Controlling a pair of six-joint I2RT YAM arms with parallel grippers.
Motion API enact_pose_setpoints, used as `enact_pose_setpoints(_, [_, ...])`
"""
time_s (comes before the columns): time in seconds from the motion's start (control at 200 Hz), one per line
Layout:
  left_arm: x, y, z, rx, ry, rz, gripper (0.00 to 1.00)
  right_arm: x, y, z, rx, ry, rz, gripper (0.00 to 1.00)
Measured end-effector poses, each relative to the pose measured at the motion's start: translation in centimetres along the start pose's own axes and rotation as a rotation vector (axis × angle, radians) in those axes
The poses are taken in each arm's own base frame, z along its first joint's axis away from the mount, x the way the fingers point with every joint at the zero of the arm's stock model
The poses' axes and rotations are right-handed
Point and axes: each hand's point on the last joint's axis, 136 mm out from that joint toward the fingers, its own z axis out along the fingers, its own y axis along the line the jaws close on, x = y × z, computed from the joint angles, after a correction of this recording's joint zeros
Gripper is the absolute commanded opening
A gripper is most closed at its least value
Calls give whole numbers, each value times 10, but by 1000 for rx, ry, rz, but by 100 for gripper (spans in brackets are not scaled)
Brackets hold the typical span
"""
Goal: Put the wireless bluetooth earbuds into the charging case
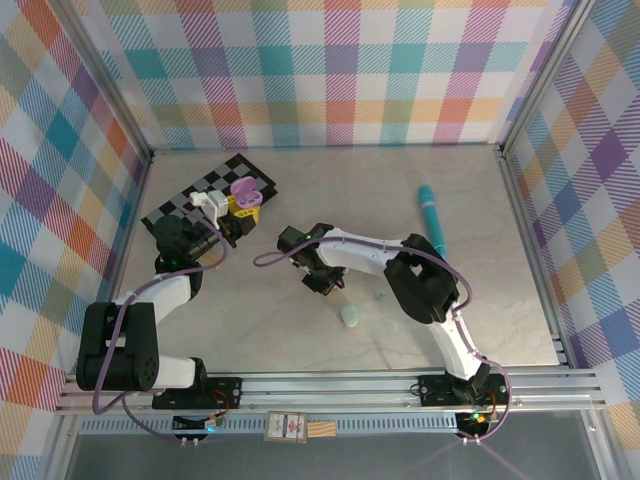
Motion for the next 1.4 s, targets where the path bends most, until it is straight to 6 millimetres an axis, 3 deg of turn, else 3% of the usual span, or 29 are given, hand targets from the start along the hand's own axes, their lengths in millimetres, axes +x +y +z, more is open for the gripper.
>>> enact_pose_setpoints(0.155, [0,0,0,0,0,3,23,3,-10,-20,-86,-72,82,21])
enact_pose_setpoints(0.335, [1,0,0,-1,2,10,23,7,-37,-50,-239,-183,245,21])
enact_pose_setpoints(0.61, [16,-8,8,30,67,-1,23,6,-63,-81,-543,-318,481,21])
enact_pose_setpoints(0.855, [23,-35,21,108,89,0,23,6,-76,-100,-752,-388,606,21])
enact_pose_setpoints(1.015, [29,-65,33,203,97,-7,23,7,-82,-120,-830,-435,622,21])
enact_pose_setpoints(1.4, [61,-126,55,401,155,-88,23,5,-76,-204,-952,-669,482,21])
